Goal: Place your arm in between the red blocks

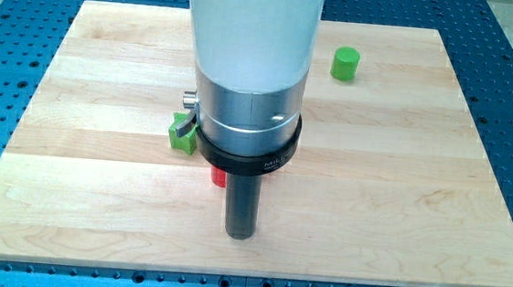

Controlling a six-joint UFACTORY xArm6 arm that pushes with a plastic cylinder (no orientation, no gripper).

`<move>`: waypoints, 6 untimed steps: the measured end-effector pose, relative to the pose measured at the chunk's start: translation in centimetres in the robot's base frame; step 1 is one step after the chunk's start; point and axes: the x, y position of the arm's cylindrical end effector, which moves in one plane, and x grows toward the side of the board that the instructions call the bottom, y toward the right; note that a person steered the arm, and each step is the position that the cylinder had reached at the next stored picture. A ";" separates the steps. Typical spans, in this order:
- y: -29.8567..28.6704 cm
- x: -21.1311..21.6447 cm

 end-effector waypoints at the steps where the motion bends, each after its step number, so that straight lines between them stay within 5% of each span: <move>1: 0.0 -0.8; 3: -0.6 -6.8; 6: -2.5 -9.8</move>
